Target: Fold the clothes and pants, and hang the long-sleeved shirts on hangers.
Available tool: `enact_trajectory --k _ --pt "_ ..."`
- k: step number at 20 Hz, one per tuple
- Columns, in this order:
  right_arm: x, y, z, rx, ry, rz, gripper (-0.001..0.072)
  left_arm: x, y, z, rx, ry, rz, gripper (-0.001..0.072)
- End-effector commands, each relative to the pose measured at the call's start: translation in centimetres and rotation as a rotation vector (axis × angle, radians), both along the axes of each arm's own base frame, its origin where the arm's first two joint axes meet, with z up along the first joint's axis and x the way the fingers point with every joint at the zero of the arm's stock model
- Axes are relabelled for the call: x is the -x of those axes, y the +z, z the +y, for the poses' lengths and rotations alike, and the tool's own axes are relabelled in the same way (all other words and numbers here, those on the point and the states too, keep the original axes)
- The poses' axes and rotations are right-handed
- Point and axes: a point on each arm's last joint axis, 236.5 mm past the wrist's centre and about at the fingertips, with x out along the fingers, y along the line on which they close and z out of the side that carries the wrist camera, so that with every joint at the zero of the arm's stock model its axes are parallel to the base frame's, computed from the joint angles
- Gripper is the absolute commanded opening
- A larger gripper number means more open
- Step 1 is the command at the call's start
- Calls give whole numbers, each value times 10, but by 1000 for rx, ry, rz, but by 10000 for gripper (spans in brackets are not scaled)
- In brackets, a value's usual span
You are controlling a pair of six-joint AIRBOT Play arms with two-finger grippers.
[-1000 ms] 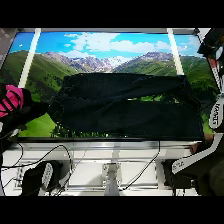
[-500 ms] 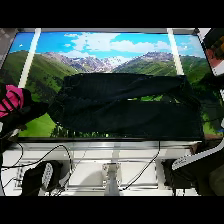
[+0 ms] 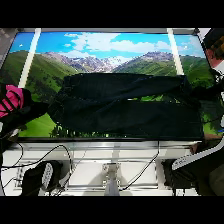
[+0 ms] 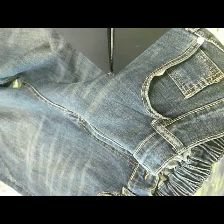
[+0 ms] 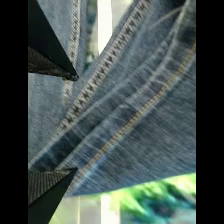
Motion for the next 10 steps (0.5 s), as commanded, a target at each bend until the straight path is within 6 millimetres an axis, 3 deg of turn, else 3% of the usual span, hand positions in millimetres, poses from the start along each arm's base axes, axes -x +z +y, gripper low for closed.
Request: enact_trajectory --k 1,7,10 --pt "-10 -5 -5 67 59 -29 619 0 0 0 0 0 0 21" --pt "-16 -5 1 76 105 -47 620 0 0 0 0 0 0 22" --pt "-20 -2 15 28 144 -70 619 0 0 0 0 0 0 22"
